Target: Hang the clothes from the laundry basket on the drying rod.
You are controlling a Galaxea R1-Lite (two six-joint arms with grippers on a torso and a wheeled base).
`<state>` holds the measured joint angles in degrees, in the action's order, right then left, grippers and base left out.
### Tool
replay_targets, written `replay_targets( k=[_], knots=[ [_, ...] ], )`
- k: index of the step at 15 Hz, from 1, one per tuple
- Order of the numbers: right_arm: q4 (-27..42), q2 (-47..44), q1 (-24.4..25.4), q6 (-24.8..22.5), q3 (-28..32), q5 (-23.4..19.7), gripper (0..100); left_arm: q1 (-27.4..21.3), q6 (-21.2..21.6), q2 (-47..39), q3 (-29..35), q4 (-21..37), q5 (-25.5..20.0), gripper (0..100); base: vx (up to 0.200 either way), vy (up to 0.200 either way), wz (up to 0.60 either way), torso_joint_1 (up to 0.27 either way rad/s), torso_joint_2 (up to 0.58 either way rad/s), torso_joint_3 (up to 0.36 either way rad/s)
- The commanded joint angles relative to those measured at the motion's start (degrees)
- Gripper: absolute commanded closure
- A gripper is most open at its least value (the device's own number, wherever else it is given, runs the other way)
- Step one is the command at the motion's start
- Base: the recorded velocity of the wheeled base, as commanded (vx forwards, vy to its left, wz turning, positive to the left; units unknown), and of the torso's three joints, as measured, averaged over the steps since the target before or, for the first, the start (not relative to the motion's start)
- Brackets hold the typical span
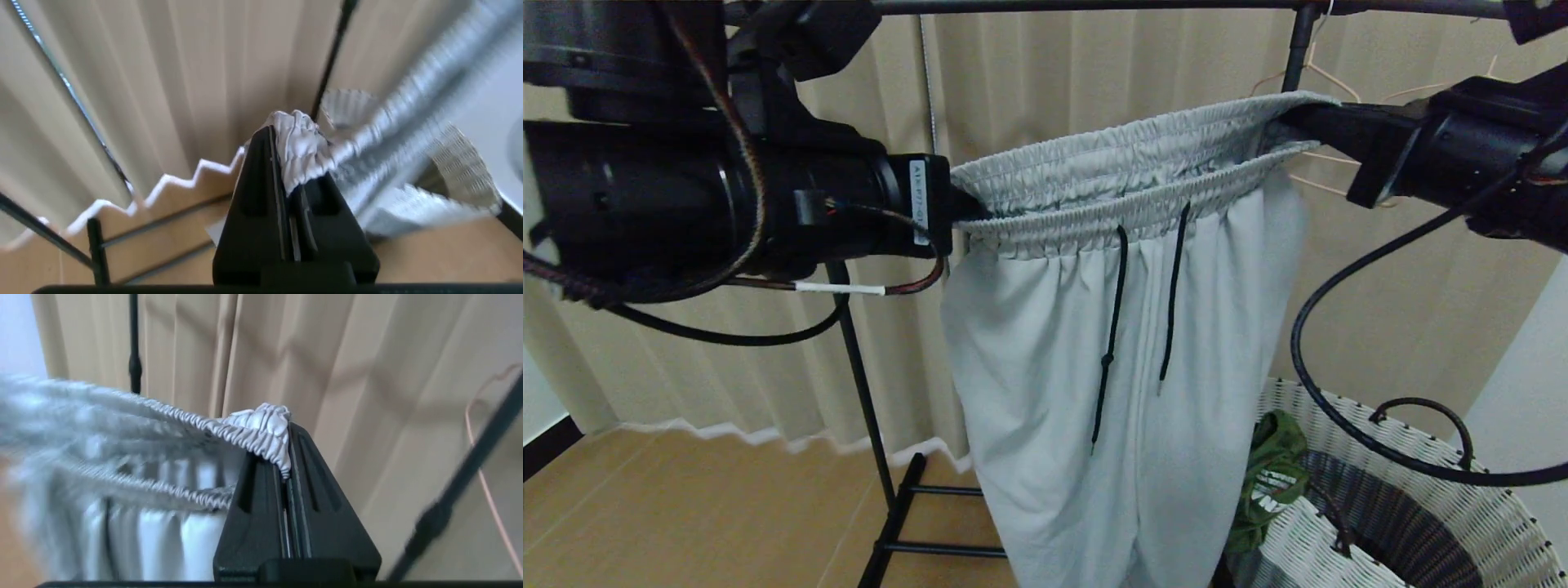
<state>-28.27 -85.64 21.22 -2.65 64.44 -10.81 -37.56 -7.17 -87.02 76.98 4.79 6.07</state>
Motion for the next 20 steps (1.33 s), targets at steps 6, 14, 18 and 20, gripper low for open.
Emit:
replay_targets(
  k=[6, 14, 18, 20],
  knots=[
    [-6.97, -9.72, 0.05, 1.77, 2.80, -0.70, 100, -6.91, -0.13, 12.13, -8.78, -0.13, -2.56, 100, 0.000, 0.000, 0.00, 0.000, 0.00, 0.000],
    [-4.16, -1.46, -0.13, 1.50, -0.19, 0.09, 100, -4.10, 5.76, 8.18, -6.14, -1.01, 3.16, 100, 0.000, 0.000, 0.00, 0.000, 0.00, 0.000],
    [4.28, 7.68, -0.13, 1.50, -3.09, -0.09, 100, -3.75, 6.11, 2.20, -0.61, -5.58, 7.11, 100, 0.000, 0.000, 0.00, 0.000, 0.00, 0.000],
    [5.86, 11.20, -0.13, 1.50, -5.38, -0.09, 100, -2.08, 6.90, 0.27, 0.54, -5.93, 7.64, 100, 0.000, 0.000, 0.00, 0.000, 0.00, 0.000]
  ],
)
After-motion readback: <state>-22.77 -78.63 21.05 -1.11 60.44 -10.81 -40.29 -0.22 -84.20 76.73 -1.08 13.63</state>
